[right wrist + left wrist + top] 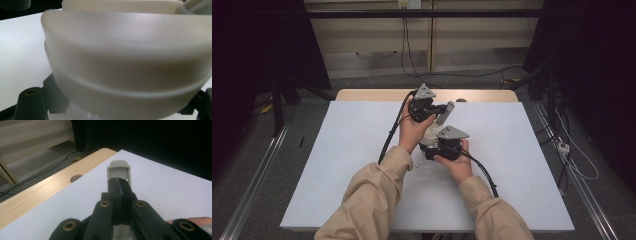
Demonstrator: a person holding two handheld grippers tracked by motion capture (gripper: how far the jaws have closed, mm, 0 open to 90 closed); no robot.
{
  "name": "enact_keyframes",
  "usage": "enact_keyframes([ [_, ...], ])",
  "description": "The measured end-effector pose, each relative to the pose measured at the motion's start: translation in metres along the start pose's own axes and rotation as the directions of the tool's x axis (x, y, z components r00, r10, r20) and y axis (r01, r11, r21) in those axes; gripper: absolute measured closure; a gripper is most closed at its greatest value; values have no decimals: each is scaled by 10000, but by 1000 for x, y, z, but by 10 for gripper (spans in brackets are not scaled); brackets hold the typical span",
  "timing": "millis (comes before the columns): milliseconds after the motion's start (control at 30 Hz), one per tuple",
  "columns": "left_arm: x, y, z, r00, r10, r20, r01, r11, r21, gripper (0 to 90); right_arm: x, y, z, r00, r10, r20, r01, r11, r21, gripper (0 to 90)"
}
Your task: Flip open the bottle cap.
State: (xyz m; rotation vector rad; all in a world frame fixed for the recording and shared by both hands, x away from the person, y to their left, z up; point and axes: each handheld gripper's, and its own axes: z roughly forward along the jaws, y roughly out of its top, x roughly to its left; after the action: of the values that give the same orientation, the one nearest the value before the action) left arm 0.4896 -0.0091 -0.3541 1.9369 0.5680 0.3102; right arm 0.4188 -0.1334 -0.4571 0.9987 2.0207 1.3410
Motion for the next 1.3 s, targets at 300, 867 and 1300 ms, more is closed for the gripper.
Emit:
enact_keyframes([
  [300, 0, -1, 3, 10000, 40, -5, -40, 9999, 131, 900, 0, 0, 0, 10000, -15, -7, 15, 10000, 9, 186],
  [867, 1, -3, 9, 9999, -61, 149, 56, 9995, 305, 900, 0, 0, 0, 10000, -82, -11, 82, 10000, 10, 186],
  [1300, 2, -7, 15, 9996, -131, 243, 119, 9987, 489, 900, 0, 0, 0, 9999, -123, -30, 123, 9999, 19, 185],
])
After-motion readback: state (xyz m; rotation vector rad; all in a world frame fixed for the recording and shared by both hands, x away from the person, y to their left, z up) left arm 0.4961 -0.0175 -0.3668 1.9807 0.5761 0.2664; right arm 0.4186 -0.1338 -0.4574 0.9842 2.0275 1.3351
